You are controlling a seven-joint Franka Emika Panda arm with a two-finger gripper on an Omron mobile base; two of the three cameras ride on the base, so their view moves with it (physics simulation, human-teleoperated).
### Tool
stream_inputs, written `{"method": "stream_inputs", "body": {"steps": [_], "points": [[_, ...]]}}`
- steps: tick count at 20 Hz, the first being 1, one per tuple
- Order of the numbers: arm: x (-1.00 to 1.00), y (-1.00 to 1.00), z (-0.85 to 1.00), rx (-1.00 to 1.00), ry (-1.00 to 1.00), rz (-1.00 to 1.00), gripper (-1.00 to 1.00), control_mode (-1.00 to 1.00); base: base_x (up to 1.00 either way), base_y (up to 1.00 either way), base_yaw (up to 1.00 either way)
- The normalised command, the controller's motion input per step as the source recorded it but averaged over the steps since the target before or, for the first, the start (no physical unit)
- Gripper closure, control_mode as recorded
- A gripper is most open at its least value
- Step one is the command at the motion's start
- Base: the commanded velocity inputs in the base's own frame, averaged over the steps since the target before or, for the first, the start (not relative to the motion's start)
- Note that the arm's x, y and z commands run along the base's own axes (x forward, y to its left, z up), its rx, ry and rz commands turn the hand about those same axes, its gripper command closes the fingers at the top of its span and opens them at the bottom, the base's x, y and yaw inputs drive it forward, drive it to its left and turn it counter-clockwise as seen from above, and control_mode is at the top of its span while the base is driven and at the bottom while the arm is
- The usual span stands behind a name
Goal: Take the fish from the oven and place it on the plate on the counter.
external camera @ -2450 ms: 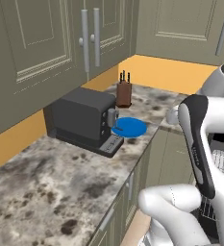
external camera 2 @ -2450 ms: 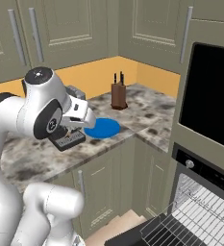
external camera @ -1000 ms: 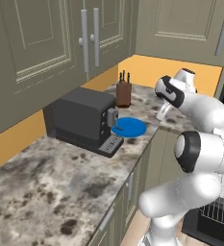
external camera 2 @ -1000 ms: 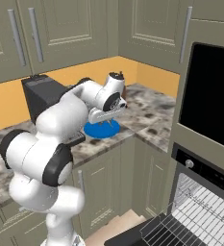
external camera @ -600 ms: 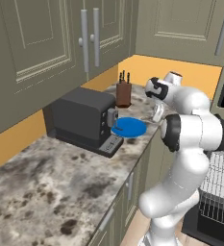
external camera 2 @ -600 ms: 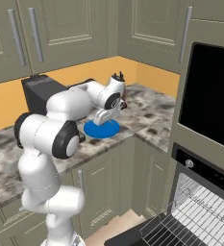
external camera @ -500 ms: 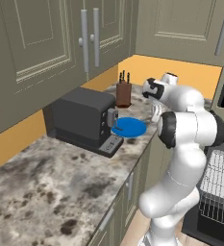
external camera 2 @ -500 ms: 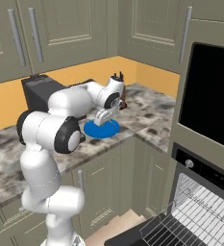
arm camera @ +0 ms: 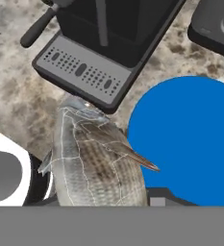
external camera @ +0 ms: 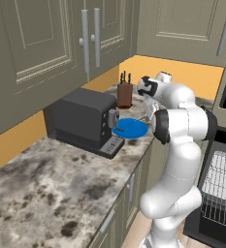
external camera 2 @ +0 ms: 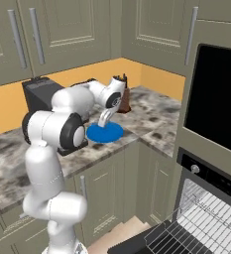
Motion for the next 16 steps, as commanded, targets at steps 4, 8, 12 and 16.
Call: {"method": "stream_inputs", "body": {"steps": [4,8,12,16], "points": [[0.29,0.37,-0.24,0.00,-0.13,-0.02,1.00,-1.00,0.00,0.00,0.00],[0.02,0.00,-0.64,0.00,-0.14,-0.01,1.00,-1.00,0.00,0.00,0.00],[0.00,0.00,-0.72,0.00,-0.05,0.00,1.00,-1.00,0.00,0.00,0.00],[0.20,0.00,-0.20,0.00,-0.04,0.00,1.00,-1.00,0.00,0.00,0.00]]}}
